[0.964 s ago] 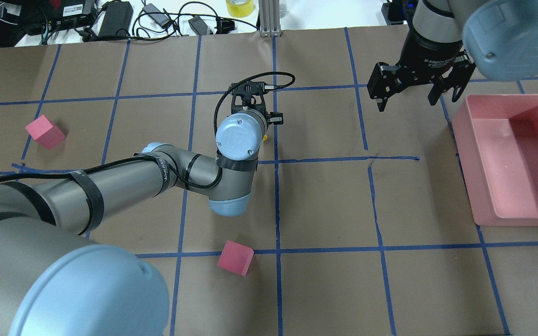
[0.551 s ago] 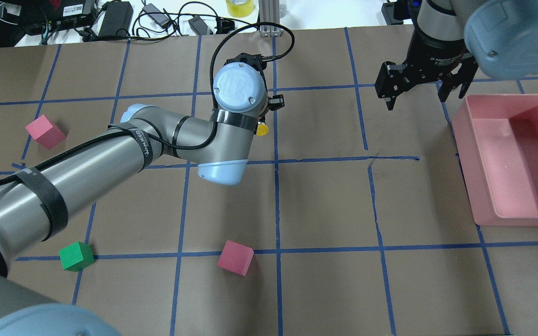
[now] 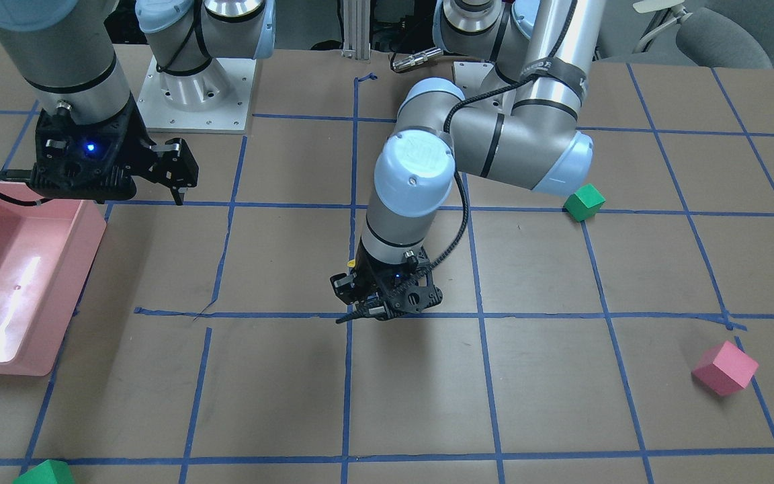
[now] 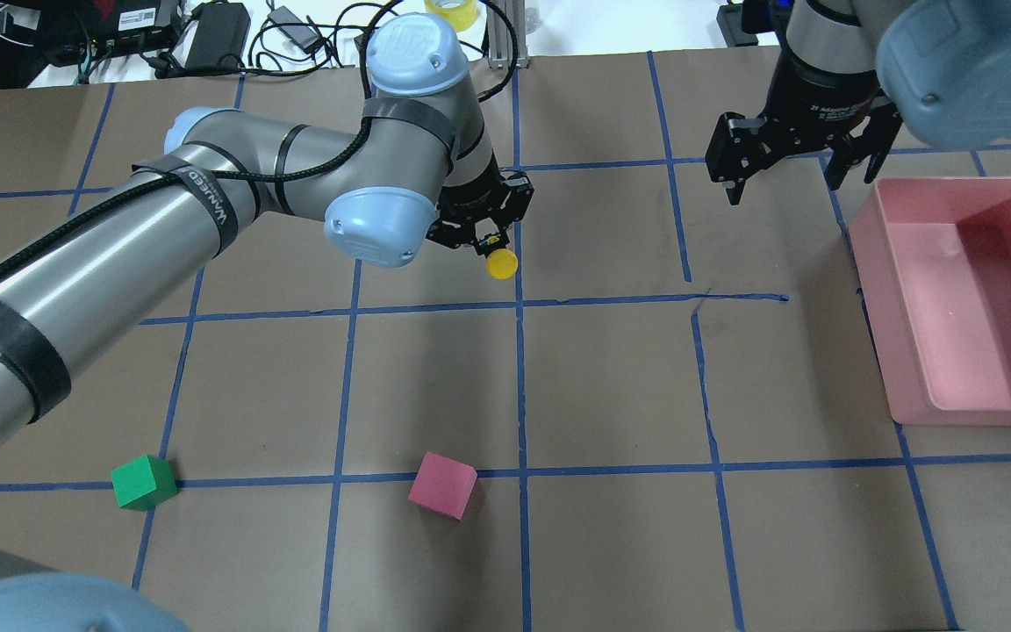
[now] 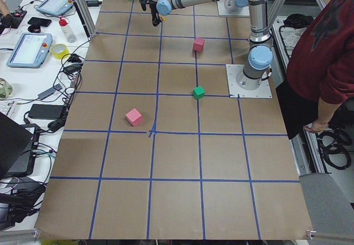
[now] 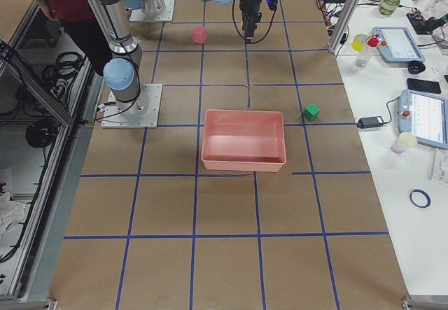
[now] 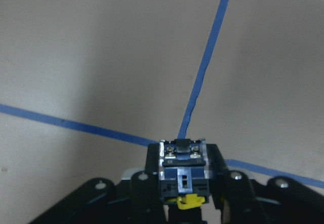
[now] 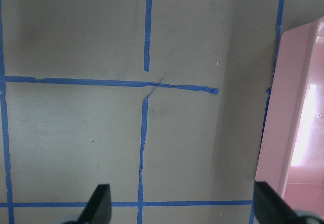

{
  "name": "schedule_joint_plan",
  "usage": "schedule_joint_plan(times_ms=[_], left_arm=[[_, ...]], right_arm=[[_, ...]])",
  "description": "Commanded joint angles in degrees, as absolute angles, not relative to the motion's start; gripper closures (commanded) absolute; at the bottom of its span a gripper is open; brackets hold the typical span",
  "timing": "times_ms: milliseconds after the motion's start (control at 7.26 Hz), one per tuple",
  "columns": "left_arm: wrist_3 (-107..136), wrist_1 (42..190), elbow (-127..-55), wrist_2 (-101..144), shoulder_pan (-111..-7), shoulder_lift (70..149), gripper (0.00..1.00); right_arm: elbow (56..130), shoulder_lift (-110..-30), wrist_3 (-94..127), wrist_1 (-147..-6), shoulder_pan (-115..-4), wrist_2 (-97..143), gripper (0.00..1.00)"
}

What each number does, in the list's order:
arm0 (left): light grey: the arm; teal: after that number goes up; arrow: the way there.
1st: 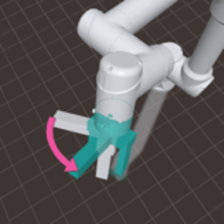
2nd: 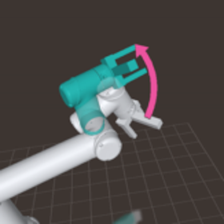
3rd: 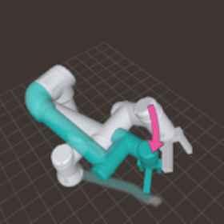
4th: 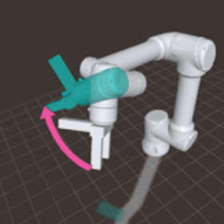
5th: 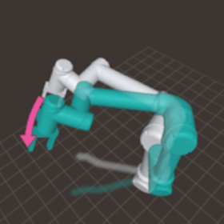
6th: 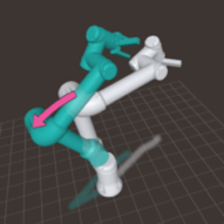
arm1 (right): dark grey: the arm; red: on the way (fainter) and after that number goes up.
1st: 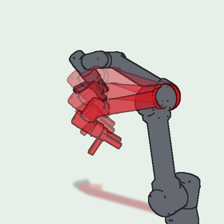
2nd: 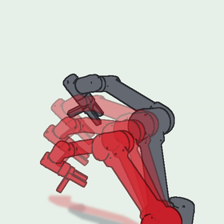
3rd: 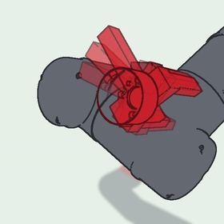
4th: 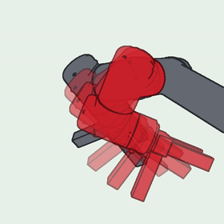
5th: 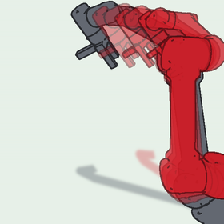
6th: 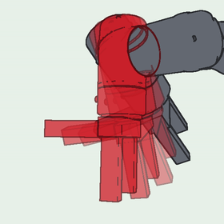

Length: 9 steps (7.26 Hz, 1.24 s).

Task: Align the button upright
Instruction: 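Lift and rotate the button with the left gripper, yellow cap up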

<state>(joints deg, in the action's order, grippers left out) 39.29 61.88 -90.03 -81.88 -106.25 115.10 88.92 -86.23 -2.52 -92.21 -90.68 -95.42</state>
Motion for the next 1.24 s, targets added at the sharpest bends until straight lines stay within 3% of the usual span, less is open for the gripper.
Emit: schedule_joint_plan(times_ms=[0,276,1102], left_arm=[[44.89,65.74,-89.39,-74.64,-103.46,117.15,0.93],[50.16,69.31,-88.6,-59.61,-97.69,119.43,0.99],[50.98,70.49,-89.47,-58.45,-97.56,125.77,1.0]], right_arm=[[88.77,-87.88,-2.03,-91.5,-90.79,-95.1,0.0],[88.77,-89.64,-1.85,-90.01,-90.7,-90.48,0.0],[90.17,-89.03,-2.9,-87.01,-91.14,-90.62,0.0]])
